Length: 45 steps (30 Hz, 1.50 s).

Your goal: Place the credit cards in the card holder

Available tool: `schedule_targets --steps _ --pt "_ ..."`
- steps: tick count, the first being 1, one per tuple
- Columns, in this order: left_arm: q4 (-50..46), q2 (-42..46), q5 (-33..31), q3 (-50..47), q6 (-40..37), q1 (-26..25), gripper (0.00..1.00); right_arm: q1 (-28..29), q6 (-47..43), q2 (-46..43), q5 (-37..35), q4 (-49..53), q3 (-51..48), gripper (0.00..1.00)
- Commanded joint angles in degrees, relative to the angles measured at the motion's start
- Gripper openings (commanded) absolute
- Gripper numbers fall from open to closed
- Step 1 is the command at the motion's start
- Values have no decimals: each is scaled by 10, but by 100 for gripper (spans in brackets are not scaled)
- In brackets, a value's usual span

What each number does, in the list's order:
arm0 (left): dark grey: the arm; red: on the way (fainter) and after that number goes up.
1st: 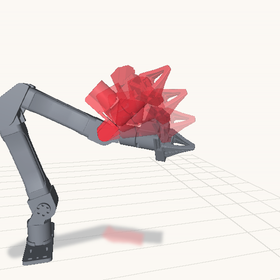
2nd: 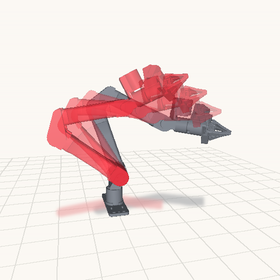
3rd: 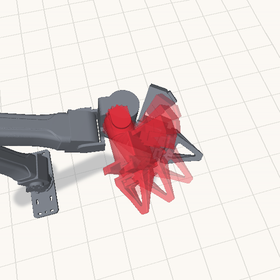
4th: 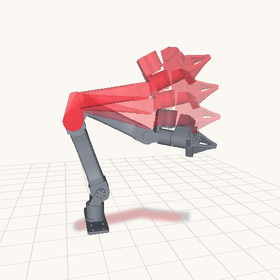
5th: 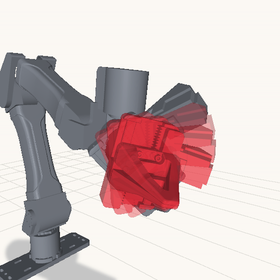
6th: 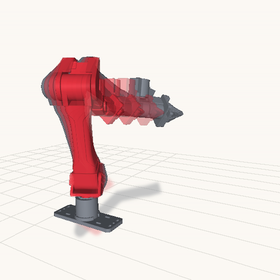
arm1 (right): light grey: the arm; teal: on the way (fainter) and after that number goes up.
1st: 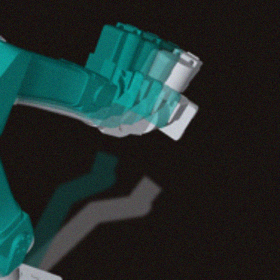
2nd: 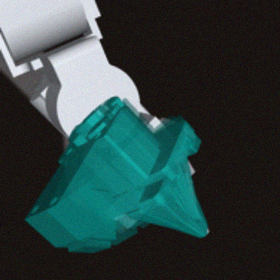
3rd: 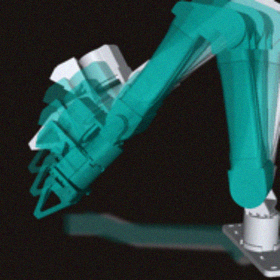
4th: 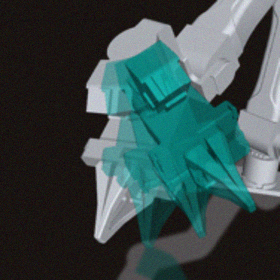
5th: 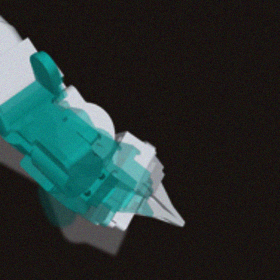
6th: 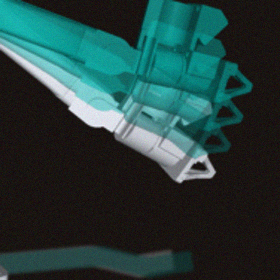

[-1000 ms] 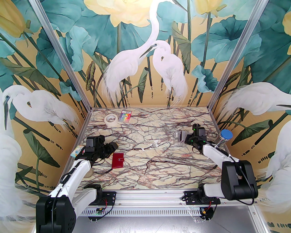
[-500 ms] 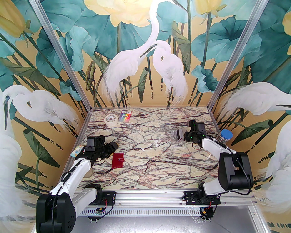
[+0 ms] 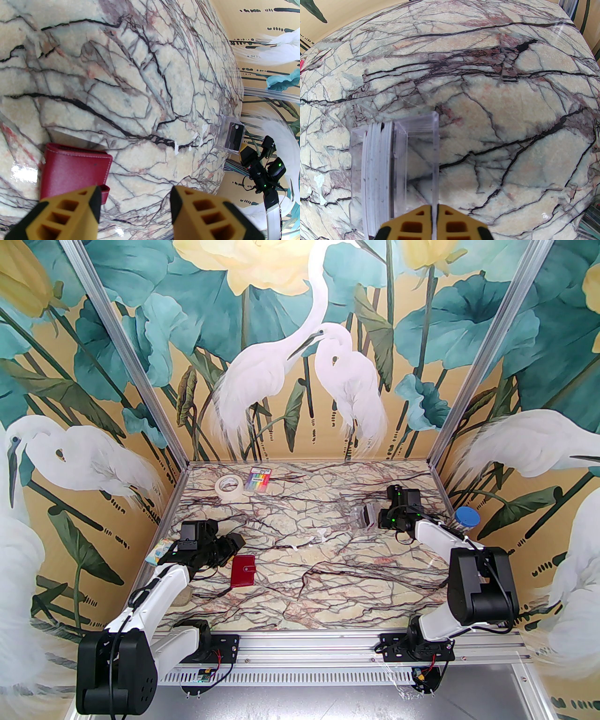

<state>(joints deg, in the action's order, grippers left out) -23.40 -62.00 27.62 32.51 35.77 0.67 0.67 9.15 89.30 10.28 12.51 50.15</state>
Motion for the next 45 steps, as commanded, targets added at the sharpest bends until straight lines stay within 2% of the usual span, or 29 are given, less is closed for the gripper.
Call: schedule_targets --steps 1,12,20,28,35,39,45 --pt "6 -1 2 12 -11 -4 54 -4 -5 1 -23 -9 8 5" --pt "12 -30 4 28 -15 -4 54 -26 -6 9 -11 -10 5 5" --pt "5 -27 -4 25 -17 -4 55 -27 -11 12 -4 -4 8 12" --pt "-10 -28 -31 22 -17 -4 57 -27 -1 2 -16 10 17 31" --pt "-34 -31 -69 12 -16 -7 59 -25 44 -83 -47 47 23 45" --pt "-44 -43 -97 1 -13 -21 58 -18 80 -152 -31 88 24 46" --pt "-43 -60 -141 -16 -3 -53 58 33 105 -239 -7 127 12 46"
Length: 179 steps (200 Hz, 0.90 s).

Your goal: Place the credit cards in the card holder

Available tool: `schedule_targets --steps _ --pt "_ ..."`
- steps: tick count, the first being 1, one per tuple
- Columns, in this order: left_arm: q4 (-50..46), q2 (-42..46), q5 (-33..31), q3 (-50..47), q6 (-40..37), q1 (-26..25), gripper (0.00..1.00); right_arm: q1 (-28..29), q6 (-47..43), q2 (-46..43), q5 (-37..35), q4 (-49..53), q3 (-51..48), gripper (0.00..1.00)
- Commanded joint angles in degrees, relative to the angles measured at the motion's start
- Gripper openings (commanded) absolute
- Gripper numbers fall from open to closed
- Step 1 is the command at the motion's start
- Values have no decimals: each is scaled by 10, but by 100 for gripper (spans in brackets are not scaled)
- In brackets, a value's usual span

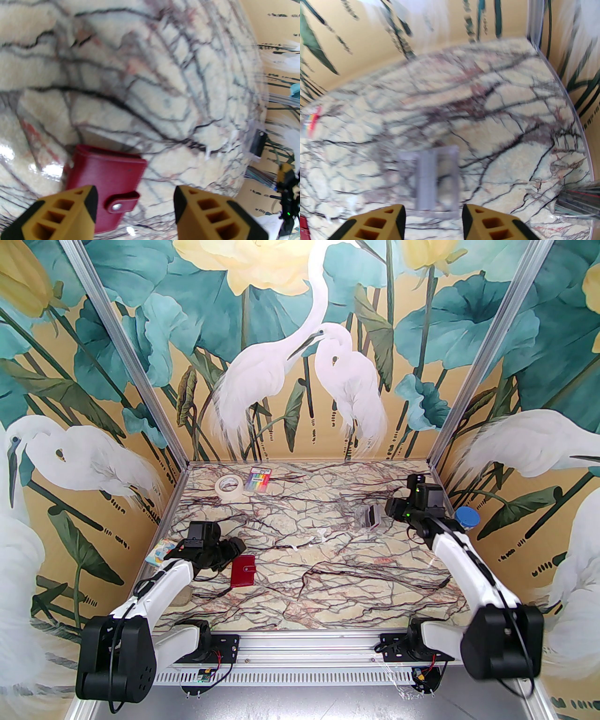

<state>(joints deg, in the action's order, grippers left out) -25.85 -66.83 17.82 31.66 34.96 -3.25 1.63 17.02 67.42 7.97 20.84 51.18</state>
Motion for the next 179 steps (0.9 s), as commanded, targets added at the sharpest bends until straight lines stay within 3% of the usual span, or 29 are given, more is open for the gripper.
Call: schedule_targets --steps 1,42,74,179 --pt "-21 -16 -53 -10 7 -21 58 35 27 -31 19 57 4 46" --pt "-53 -17 -116 -11 31 -40 59 92 60 -80 45 84 -6 46" --pt "-64 -39 -130 -6 41 -43 61 119 92 -97 61 70 -29 46" --pt "-98 29 -132 -9 55 -46 65 131 95 -73 61 62 -30 46"
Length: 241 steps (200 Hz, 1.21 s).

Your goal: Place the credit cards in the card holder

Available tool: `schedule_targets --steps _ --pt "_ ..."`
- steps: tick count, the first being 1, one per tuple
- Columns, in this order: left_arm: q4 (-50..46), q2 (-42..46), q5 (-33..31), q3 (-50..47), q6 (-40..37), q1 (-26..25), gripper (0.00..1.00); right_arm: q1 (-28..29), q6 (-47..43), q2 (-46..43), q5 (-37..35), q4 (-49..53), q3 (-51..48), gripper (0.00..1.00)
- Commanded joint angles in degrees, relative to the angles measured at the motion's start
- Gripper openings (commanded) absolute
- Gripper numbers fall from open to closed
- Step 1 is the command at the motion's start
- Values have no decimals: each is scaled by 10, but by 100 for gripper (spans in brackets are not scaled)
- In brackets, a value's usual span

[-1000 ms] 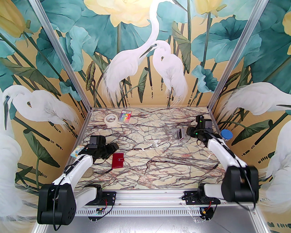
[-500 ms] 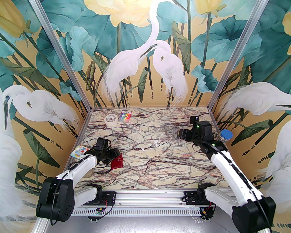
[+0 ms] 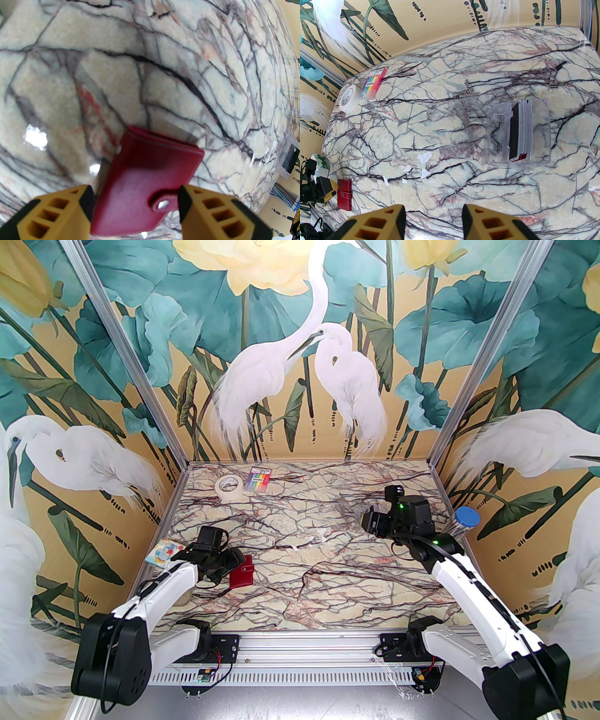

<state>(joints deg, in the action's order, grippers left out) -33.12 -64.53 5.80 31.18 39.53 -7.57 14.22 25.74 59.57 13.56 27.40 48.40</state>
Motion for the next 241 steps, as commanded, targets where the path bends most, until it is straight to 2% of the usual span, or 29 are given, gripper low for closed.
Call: schedule_targets --steps 1,61,162,199,212,241 --pt "-25 5 -12 -4 9 -2 65 5 7 5 5 -3 -1 46" --pt "1 -24 14 -25 22 -2 62 5 -43 -4 -33 41 21 46" --pt "67 -33 53 -30 12 -11 19 5 -38 3 -33 42 26 46" --pt "99 -40 66 -30 7 -36 4 5 -32 7 -35 45 23 46" --pt "107 -48 69 -28 5 -49 0 5 -28 9 -32 43 21 46" --pt "129 -67 74 -24 4 -77 0 5 -26 8 -29 42 16 46"
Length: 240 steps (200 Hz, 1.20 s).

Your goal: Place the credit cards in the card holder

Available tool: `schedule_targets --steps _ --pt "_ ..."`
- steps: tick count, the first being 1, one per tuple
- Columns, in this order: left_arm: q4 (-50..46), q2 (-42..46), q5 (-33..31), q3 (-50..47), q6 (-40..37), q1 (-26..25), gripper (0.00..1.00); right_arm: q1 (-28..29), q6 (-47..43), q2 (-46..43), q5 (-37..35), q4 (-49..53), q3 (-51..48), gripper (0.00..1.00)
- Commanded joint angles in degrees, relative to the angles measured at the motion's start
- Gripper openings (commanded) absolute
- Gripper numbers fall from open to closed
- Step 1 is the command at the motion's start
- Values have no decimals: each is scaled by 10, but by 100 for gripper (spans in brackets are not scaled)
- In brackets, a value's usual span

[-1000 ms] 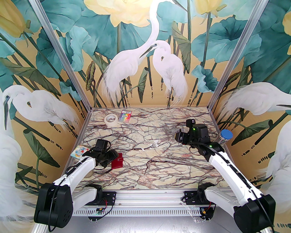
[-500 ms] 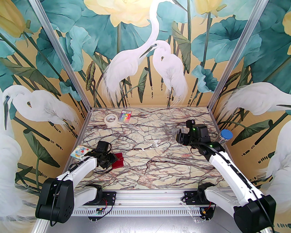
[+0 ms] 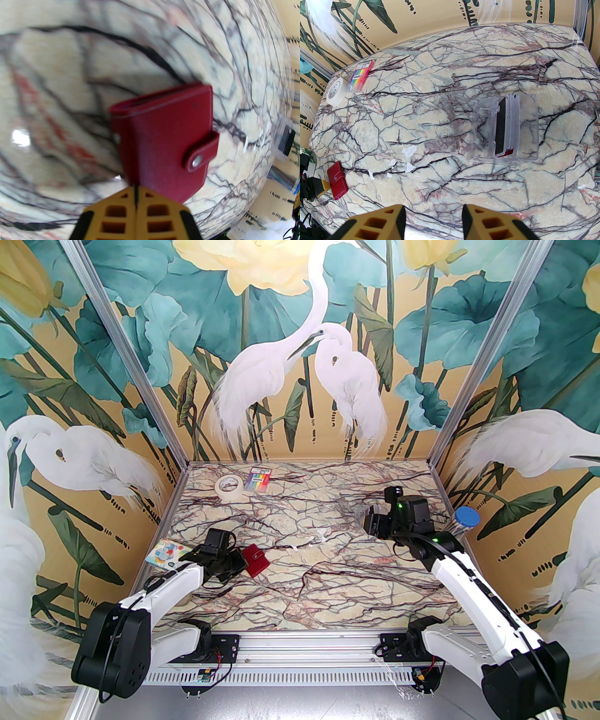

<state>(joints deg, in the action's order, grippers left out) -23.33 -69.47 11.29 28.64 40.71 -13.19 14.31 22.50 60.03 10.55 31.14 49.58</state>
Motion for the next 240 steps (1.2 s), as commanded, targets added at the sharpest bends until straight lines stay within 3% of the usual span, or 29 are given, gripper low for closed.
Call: schedule_targets --steps 1,40,72,87,110,133,157,200,240 --pt "31 -18 20 1 -7 -22 0 4 6 3 1 5 4 46" --pt "51 -17 24 0 -6 -50 0 4 13 2 14 1 -3 46" --pt "44 -6 21 -5 3 -53 0 22 61 27 89 -55 -18 45" --pt "33 7 5 -8 20 -53 28 61 78 63 99 -74 -6 45" --pt "15 21 -16 2 39 -53 43 132 105 141 105 -111 22 45" --pt "20 25 -25 3 48 -50 56 180 148 247 157 -158 60 45" --pt "38 7 -9 0 51 -36 56 227 156 361 165 -134 141 44" --pt "71 -35 24 -6 46 -7 46 269 158 529 190 -92 285 43" --pt "84 -52 29 0 38 -1 38 282 167 615 219 -81 365 42"
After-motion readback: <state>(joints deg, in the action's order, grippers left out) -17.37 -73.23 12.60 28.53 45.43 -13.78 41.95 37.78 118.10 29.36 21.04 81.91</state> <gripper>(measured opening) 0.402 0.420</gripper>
